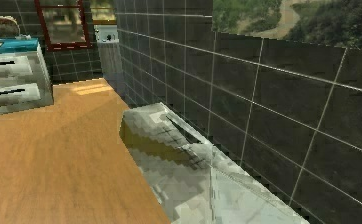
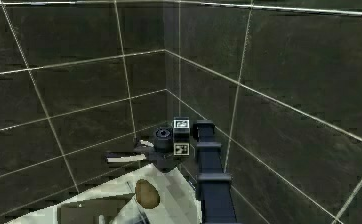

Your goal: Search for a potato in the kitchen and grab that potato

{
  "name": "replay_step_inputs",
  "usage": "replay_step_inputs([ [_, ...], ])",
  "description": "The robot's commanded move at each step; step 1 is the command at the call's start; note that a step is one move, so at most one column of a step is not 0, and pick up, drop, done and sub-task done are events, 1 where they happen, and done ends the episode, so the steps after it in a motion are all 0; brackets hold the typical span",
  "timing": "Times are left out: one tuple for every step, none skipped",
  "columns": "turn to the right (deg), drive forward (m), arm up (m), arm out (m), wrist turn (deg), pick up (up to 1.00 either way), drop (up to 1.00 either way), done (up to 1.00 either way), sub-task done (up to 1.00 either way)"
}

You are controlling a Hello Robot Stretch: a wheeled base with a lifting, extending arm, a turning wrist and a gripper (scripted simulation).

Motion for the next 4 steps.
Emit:
replay_step_inputs([
  [0.0, 0.00, 0.00, 0.00, 15.0, 0.00, 0.00, 0.00, 0.00],
  [0.0, 0.00, -0.30, 0.00, 0.0, 0.00, 0.00, 0.00, 0.00],
  [0.0, 0.00, 0.00, 0.00, 0.0, 1.00, 0.00, 0.00, 0.00],
  [0.0, 0.00, 0.10, 0.00, 0.0, 0.00, 0.00, 0.00, 0.00],
])
